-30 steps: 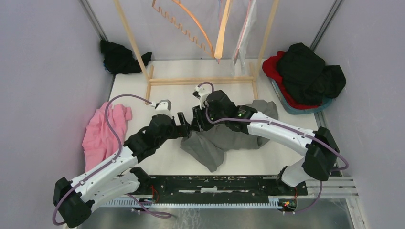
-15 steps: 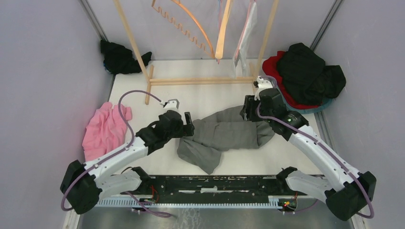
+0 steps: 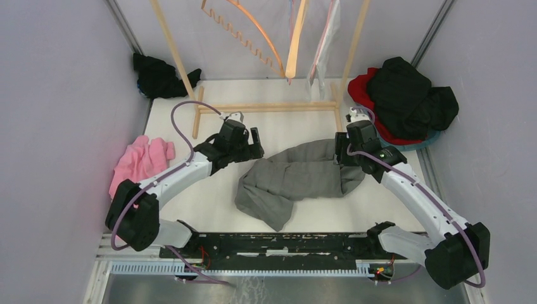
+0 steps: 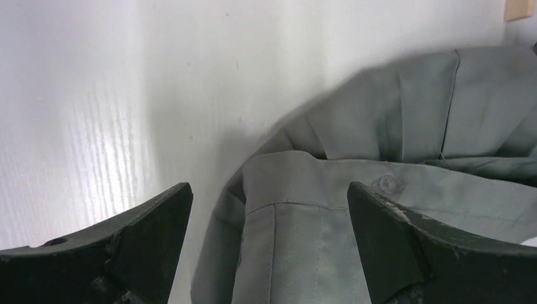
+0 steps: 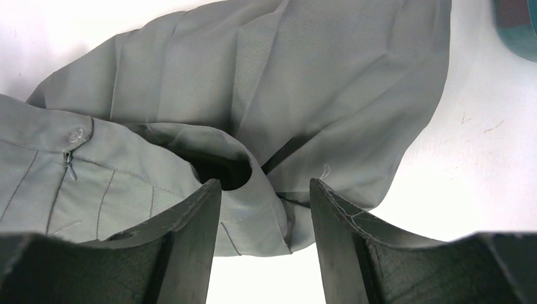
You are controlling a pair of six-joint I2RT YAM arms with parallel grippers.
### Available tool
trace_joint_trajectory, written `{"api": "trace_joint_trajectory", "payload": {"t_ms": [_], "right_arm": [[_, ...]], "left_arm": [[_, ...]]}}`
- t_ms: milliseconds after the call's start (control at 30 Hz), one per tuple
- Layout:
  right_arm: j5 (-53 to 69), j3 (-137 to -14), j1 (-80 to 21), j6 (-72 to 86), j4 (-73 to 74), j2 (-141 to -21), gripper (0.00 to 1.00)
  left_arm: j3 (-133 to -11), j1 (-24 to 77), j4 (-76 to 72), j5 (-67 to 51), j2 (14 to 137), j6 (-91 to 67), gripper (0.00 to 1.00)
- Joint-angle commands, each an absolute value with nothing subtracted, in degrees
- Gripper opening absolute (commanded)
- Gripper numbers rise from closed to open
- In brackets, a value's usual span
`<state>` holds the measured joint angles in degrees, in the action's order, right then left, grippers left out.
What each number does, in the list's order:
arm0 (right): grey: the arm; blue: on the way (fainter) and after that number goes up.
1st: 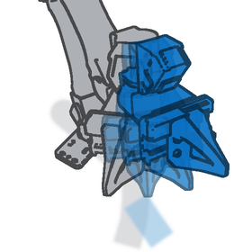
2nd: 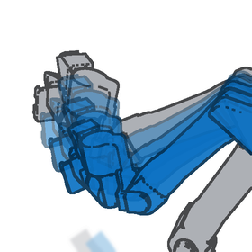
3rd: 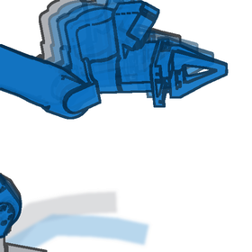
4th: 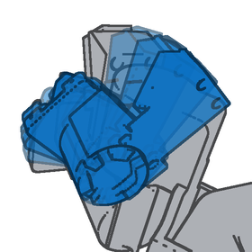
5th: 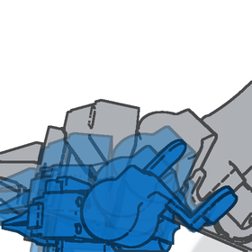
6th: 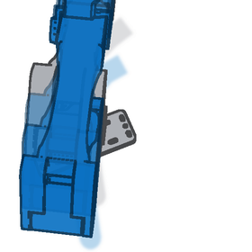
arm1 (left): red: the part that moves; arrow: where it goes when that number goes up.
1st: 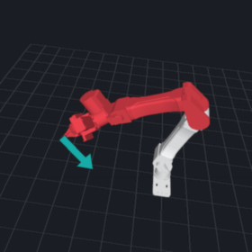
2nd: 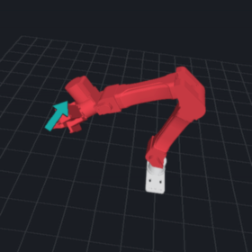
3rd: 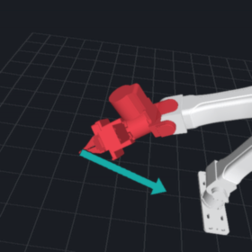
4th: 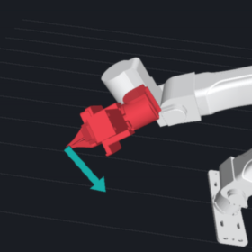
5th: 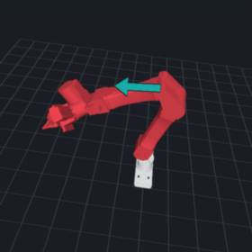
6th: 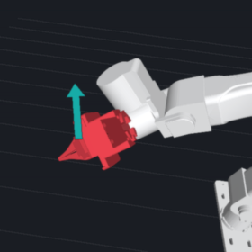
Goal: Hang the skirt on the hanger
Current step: Place the skirt at the center of the board, then flatten out the skirt at the center of the board.
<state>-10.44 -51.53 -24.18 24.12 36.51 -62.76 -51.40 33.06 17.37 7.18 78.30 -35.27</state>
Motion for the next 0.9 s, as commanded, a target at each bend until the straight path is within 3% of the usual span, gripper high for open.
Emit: {"api": "trace_joint_trajectory", "payload": {"t_ms": [0, 233, 400, 500, 633, 767, 833, 867], "right_arm": [[-9.3, -50.8, -23.3, 23.7, 33.7, -63.9, 0.6], [-5.7, -49.8, -23.1, 24.0, 31.5, -66.0, 0.59], [-2.8, -47.9, -23.2, 24.2, 31.8, -64.9, 0.53], [-2.0, -46.1, -23.2, 24.1, 32.6, -62.9, 0.48], [-1.8, -44.9, -23.1, 23.6, 34.5, -60.0, 0.37], [-1.5, -45.1, -23.2, 23.2, 36.2, -57.3, 0.23], [-1.5, -45.4, -23.2, 23.1, 37.0, -56.3, 0.18], [-1.5, -45.6, -23.2, 23.0, 37.4, -55.9, 0.16]], "left_arm": [[-50.6, 32.5, 13.7, 2.4, 78.7, -32.3, 0.99], [-48.3, 31.6, 8.3, -3.7, 81.0, -33.5, 0.99], [-46.6, 31.6, 6.6, -6.8, 78.8, -34.2, 1.0], [-44.3, 31.6, 5.8, -8.0, 75.8, -35.0, 0.94], [-41.9, 31.7, 5.1, -10.0, 73.3, -35.9, 0.71], [-40.5, 31.7, 4.6, -11.3, 71.7, -35.7, 0.37], [-39.9, 31.7, 4.5, -11.9, 70.8, -35.7, 0.11], [-39.8, 31.6, 4.5, -12.3, 70.4, -35.9, 0.04]]}}
